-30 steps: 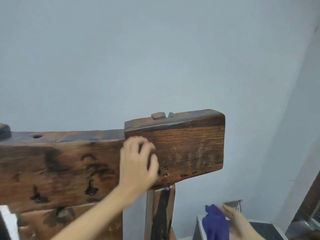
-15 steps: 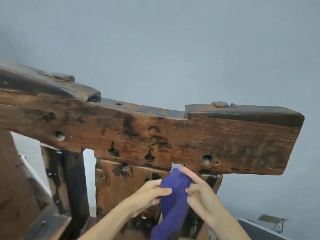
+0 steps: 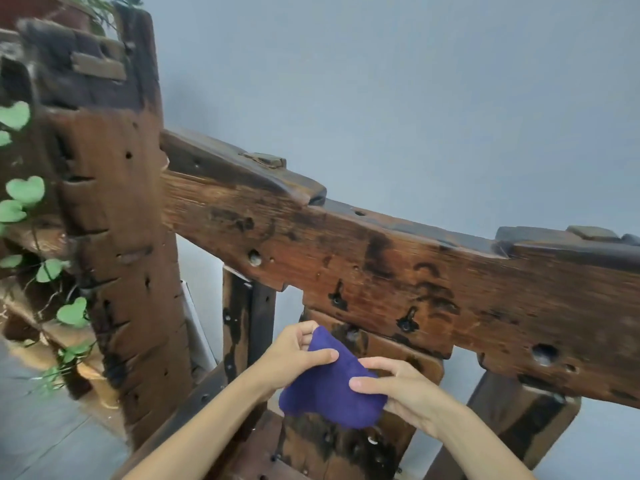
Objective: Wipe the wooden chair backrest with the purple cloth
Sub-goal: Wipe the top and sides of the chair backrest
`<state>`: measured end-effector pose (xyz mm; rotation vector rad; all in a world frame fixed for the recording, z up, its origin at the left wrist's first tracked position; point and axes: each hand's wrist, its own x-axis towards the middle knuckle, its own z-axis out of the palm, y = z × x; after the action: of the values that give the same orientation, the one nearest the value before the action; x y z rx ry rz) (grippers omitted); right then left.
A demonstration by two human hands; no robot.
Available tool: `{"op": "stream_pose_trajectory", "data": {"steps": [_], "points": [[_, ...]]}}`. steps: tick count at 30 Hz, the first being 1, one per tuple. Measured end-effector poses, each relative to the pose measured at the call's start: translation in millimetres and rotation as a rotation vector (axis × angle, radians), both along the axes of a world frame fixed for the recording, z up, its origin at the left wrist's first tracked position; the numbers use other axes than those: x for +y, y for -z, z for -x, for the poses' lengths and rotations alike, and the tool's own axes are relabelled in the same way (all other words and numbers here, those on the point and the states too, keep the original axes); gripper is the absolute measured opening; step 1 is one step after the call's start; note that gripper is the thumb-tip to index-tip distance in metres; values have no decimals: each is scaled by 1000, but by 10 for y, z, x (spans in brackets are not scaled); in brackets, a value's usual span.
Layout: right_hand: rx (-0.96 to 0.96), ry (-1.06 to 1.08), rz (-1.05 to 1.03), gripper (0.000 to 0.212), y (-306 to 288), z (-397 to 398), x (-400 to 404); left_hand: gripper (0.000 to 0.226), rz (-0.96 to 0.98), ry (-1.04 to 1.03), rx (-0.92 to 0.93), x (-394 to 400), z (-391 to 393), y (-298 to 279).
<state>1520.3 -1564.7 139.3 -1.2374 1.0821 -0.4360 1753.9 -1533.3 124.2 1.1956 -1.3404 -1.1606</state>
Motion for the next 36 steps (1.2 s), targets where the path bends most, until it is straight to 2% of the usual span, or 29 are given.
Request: {"op": "stream_pose_trajectory", "data": {"steps": [2,5,8,11,13,17,20,22,26,32,36], "points": [[114,-84,76,67,45,-224,67,32,20,-21,-4,106,-236,18],[182,-77,242,34,91,-605,190,14,44,-47,-2,277,-640,-19],[250,-25,389,7,48,-1009,316,26,36,-59,-54,410,-1072,-121],[410,-14,589,7,-65,-1399,439,38,64,-87,-198,469,-1500,-231],[530,8,695,8,-176,-1638,489,42,106,-98,-412,470,-1770,-336],[702,77,873,13,-423,-1964,505,16,274,-87,-901,366,-2104,-559],[774,180,987,19,-643,-2134,477,16,403,-134,-1025,255,-2219,-780],[748,260,1013,24,-818,-2212,401,16,486,-177,-984,149,-2292,-967],[565,445,1008,31,-1232,-2367,198,16,563,-199,-929,-114,-2375,-1389],[419,651,1390,29,-1818,-2691,-358,16,697,-257,-859,-529,-2599,-2045],[244,811,1469,28,-2152,-2986,-901,15,732,-243,-751,-950,-2809,-2464]]}}
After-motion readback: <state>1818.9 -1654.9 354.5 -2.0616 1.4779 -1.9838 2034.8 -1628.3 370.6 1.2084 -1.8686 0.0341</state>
